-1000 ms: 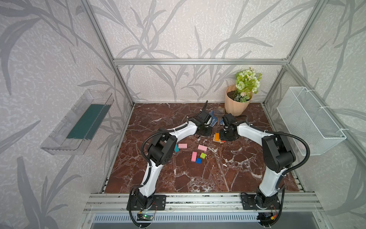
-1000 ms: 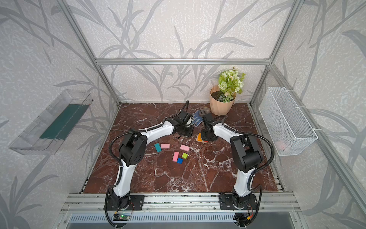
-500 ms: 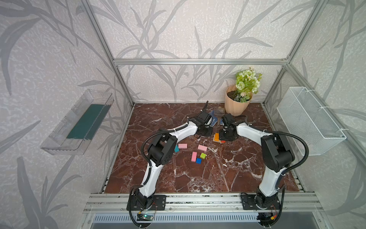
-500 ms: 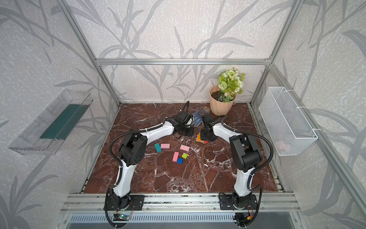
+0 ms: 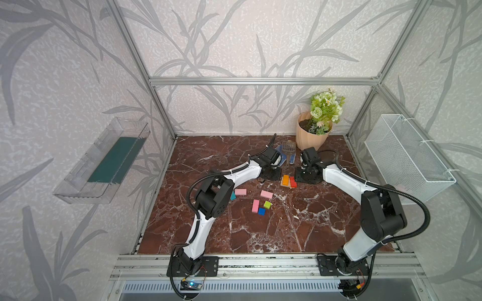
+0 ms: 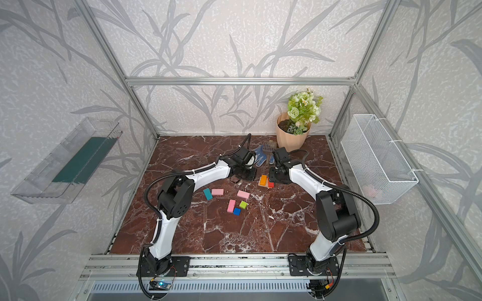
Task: Build the wood block tower
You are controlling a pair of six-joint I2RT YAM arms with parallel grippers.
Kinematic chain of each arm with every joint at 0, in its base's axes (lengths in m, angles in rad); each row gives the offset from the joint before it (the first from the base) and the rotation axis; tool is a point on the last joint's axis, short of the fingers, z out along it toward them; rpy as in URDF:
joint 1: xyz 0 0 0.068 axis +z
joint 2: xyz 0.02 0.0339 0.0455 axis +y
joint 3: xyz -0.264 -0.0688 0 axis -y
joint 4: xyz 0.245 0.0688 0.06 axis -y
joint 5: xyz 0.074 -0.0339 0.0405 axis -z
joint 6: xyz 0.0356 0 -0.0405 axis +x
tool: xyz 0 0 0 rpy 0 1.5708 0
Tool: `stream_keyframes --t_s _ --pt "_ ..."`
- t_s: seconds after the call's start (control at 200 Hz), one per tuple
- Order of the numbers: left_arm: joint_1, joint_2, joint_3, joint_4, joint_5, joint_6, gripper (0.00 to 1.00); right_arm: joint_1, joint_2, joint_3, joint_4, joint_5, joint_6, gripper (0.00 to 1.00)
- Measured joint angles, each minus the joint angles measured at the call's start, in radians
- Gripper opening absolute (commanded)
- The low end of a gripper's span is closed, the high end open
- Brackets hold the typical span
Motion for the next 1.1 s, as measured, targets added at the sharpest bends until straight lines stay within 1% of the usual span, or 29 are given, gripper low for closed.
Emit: stream_keyframes --t_s 0.215,0.585,0.775,1.1 --pt "-0.010 0.001 0.000 0.000 0.010 0.000 0.11 -0.039 0.000 -0.083 0.040 0.003 -0.021 0.46" --pt "-0.013 0.034 0.030 -0.008 0.015 0.000 0.11 -0.038 0.097 -0.082 0.093 -0.008 -0.038 0.45" --pt "-0.013 0.059 0.046 -0.011 0.023 0.000 0.11 -0.038 0.103 -0.079 0.100 -0.016 -0.039 0.44" --pt "-0.022 0.060 0.068 -0.015 0.033 0.000 0.11 -0.038 0.110 -0.067 0.106 -0.034 -0.039 0.44"
